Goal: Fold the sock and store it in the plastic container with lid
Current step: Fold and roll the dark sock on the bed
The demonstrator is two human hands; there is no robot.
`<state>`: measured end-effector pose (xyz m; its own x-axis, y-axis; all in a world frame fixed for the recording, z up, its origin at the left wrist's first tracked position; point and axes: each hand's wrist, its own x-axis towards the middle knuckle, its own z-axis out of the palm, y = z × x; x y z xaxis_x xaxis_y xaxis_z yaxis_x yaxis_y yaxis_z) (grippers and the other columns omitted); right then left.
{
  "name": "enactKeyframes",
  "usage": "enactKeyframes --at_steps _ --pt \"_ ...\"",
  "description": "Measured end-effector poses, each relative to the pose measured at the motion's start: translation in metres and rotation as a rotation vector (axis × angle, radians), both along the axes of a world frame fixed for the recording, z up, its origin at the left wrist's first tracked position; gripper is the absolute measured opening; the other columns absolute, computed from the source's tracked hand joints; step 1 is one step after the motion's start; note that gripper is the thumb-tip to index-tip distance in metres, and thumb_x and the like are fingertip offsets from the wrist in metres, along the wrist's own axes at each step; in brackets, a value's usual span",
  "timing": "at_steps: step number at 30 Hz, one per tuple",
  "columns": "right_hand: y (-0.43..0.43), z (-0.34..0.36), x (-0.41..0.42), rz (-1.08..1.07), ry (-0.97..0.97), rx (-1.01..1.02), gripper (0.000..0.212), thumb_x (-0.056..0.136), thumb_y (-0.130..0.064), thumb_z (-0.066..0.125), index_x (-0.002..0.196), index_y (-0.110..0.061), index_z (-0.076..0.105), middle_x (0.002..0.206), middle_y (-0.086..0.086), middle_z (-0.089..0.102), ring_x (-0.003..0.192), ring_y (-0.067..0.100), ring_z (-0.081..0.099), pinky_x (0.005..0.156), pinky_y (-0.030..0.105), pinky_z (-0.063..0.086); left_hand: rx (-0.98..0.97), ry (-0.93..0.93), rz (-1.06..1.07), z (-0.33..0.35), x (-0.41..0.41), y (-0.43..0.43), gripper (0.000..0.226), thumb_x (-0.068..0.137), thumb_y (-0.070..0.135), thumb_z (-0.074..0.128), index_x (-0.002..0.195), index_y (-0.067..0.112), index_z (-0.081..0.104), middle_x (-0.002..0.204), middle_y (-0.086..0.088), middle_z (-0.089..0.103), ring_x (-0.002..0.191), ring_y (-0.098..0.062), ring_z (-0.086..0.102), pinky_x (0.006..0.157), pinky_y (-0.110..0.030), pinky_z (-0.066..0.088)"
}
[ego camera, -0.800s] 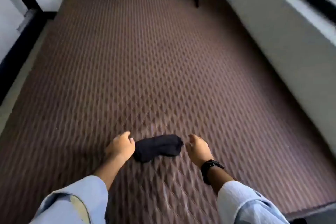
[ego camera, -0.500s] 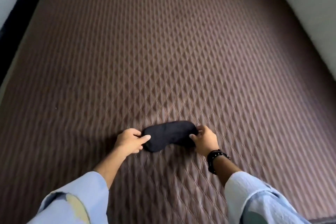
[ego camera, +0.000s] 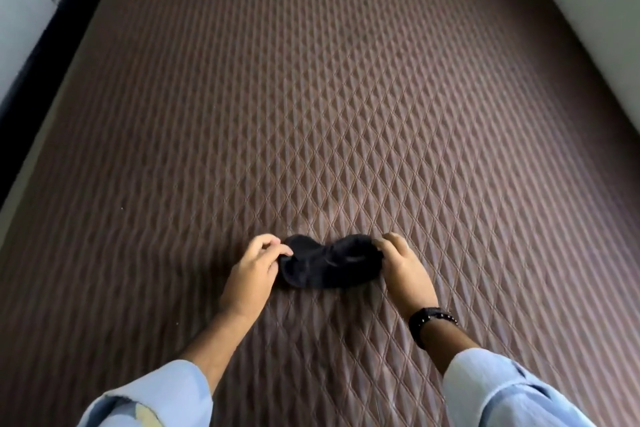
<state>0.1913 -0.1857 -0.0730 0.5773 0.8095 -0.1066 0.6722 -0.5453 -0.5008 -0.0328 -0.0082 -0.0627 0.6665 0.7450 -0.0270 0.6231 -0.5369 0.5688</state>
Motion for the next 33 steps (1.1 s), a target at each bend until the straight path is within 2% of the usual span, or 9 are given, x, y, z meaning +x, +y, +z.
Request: enactKeyframes --at_steps 2,5,7,10,15,19,22,28,33 --pt "-0.011 -0.008 -0.011 -0.021 0.060 -0.096 0.047 0.098 -0.017 0.051 0.140 -0.038 0.048 0.158 -0.004 0.037 0.147 0.018 0.031 0.115 0.037 0.033 -0.103 0.044 0.043 -0.013 -0.004 -0.010 0.042 0.091 -0.003 0.061 0.123 0.022 0.071 0.127 0.003 0.064 0.105 -0.023 0.070 0.085 -0.041 0.058" --pt "-0.018 -0.014 -0.031 0.159 -0.221 -0.058 0.068 0.085 0.004 0.056 0.148 -0.017 0.045 0.160 0.011 0.035 0.149 0.035 0.029 0.117 0.053 0.030 -0.268 0.005 0.274 -0.022 -0.004 -0.020 0.037 0.100 0.004 0.050 0.134 0.015 0.063 0.123 -0.007 0.073 0.110 -0.030 0.071 0.091 -0.042 0.056" --pt "-0.019 -0.014 -0.049 0.344 -0.298 -0.021 0.061 0.089 -0.007 0.056 0.148 -0.014 0.045 0.159 0.010 0.037 0.147 0.034 0.032 0.118 0.056 0.028 -0.375 0.010 0.462 -0.022 0.001 -0.022 0.032 0.102 0.017 0.050 0.130 0.013 0.064 0.110 -0.009 0.077 0.106 -0.033 0.072 0.086 -0.039 0.056" --pt "-0.016 -0.021 -0.072 0.510 -0.373 -0.109 0.055 0.095 -0.027 0.051 0.148 -0.013 0.046 0.158 0.007 0.040 0.145 0.030 0.038 0.118 0.054 0.027 -0.517 0.060 0.570 -0.019 0.009 -0.019 0.033 0.096 0.034 0.063 0.123 0.016 0.066 0.088 0.004 0.071 0.098 -0.031 0.073 0.084 -0.037 0.055" --pt "-0.003 -0.015 -0.086 0.259 -0.339 -0.251 0.054 0.084 -0.020 0.068 0.137 -0.014 0.057 0.135 0.011 0.062 0.122 0.035 0.059 0.095 0.056 0.051 -0.696 0.066 0.612 -0.029 0.012 -0.012 0.036 0.089 0.030 0.074 0.121 0.015 0.068 0.093 0.000 0.071 0.094 -0.030 0.075 0.090 -0.045 0.061" --pt "0.016 -0.002 -0.076 0.230 -0.375 -0.237 0.019 0.077 -0.015 0.072 0.096 -0.017 0.070 0.095 0.006 0.065 0.089 0.035 0.061 0.067 0.045 0.050 -0.760 0.016 0.667 -0.037 0.010 -0.008 0.029 0.091 0.029 0.072 0.116 0.014 0.071 0.085 0.008 0.070 0.082 -0.025 0.075 0.088 -0.047 0.063" --pt "0.030 0.006 -0.071 0.178 -0.341 -0.284 0.012 0.075 -0.012 0.073 0.086 -0.014 0.069 0.087 0.006 0.063 0.081 0.034 0.060 0.056 0.042 0.048 -0.767 0.017 0.699 -0.038 0.011 -0.009 0.024 0.091 0.034 0.070 0.109 0.018 0.072 0.089 0.003 0.074 0.089 -0.025 0.074 0.088 -0.047 0.063" --pt "0.046 0.008 -0.073 0.091 -0.280 -0.314 0.028 0.064 -0.004 0.081 0.087 -0.012 0.066 0.084 0.008 0.063 0.071 0.032 0.061 0.045 0.037 0.043 -0.782 0.031 0.727 -0.037 0.016 -0.008 0.016 0.091 0.037 0.068 0.098 0.024 0.065 0.100 -0.010 0.076 0.096 -0.030 0.073 0.088 -0.047 0.062" --pt "0.039 -0.003 -0.080 0.198 -0.218 -0.317 0.024 0.078 -0.007 0.070 0.101 -0.013 0.070 0.095 0.005 0.066 0.079 0.031 0.064 0.057 0.042 0.052 -0.734 -0.002 0.677 -0.025 0.022 -0.017 0.018 0.091 0.041 0.067 0.097 0.025 0.063 0.097 -0.006 0.074 0.093 -0.029 0.071 0.083 -0.043 0.060"
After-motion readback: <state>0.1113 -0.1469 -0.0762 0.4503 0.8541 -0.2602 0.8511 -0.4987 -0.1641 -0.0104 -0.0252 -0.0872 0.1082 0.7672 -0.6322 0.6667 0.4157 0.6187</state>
